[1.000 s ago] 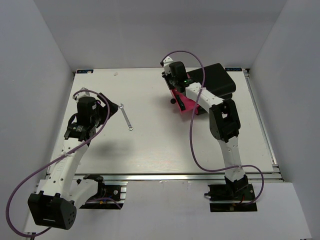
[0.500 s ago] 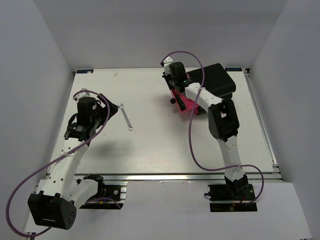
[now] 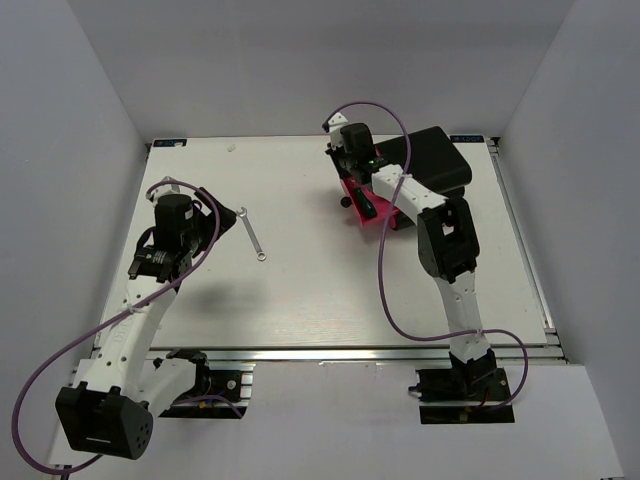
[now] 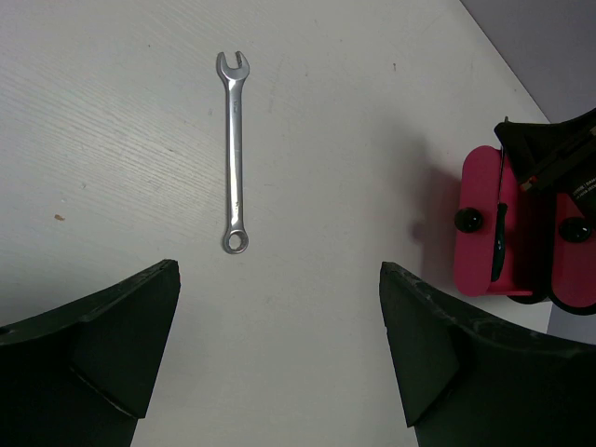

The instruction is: Sort the tools into containers

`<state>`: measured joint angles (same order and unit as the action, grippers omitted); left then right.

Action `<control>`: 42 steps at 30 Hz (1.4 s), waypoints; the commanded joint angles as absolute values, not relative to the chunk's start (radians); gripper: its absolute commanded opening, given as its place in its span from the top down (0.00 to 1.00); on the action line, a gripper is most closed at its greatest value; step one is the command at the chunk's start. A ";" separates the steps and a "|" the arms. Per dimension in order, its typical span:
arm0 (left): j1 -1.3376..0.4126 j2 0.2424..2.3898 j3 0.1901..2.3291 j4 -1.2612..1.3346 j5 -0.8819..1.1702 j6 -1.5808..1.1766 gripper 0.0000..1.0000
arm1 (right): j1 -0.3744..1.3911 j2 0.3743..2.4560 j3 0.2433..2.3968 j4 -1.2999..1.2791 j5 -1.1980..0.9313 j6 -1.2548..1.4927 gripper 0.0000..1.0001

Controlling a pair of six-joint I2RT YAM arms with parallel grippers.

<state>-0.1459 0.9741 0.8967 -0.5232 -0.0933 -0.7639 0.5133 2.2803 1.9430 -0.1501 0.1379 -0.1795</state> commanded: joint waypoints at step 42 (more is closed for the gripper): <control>-0.146 0.925 0.861 -0.472 -0.075 -0.769 0.02 | 0.426 2.092 1.884 -0.480 -0.249 -0.744 0.94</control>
